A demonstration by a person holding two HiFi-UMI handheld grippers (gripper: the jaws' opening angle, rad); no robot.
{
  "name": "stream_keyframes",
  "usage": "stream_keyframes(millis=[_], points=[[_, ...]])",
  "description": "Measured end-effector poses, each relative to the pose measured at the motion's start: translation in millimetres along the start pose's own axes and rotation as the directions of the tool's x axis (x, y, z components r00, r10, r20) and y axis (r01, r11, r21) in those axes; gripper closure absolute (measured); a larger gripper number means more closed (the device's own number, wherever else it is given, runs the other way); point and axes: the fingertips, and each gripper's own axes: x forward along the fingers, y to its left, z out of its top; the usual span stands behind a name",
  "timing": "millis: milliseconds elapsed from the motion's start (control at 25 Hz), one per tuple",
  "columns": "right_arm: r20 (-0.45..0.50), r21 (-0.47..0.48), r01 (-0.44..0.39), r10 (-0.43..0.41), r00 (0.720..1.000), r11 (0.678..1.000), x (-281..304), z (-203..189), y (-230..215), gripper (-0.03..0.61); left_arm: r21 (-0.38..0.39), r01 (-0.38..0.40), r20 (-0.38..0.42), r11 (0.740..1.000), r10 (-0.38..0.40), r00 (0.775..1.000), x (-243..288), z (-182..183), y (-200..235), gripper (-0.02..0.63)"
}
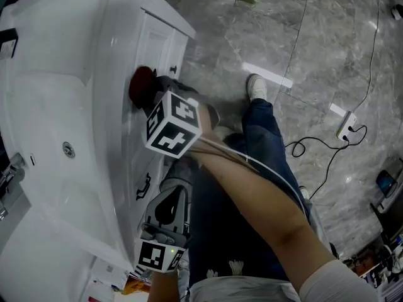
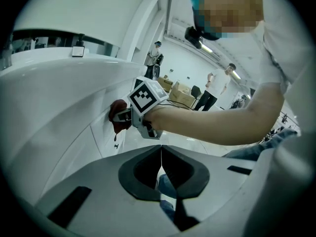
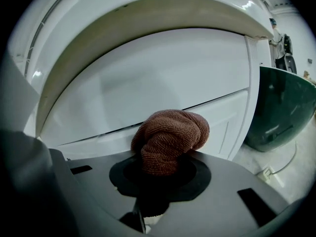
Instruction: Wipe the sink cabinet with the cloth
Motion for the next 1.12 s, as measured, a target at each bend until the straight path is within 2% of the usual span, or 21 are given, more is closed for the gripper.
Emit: stream_keyframes(millis=[360, 880, 1120], points=[[-0.032, -0.011, -0.149, 0.149, 0.988, 0.989, 12, -27, 55, 0.492, -0.019, -0.043, -0.029, 0.999, 0.043, 0.999, -1, -15, -4, 0.603], [-0.18, -0.051, -0.145, 0.133, 0.975, 0.988, 64, -82, 38, 0.492, 0.012, -0.108, -0.036, 0.994, 0.108, 0.993, 27, -11, 18, 0.603], [-0.23, -0.086, -0.15, 0.127, 0.965, 0.985, 90, -110, 17, 0.492, -0.003, -0.142, -0.038, 0.99, 0.141, 0.989, 44, -7, 32, 0.603]])
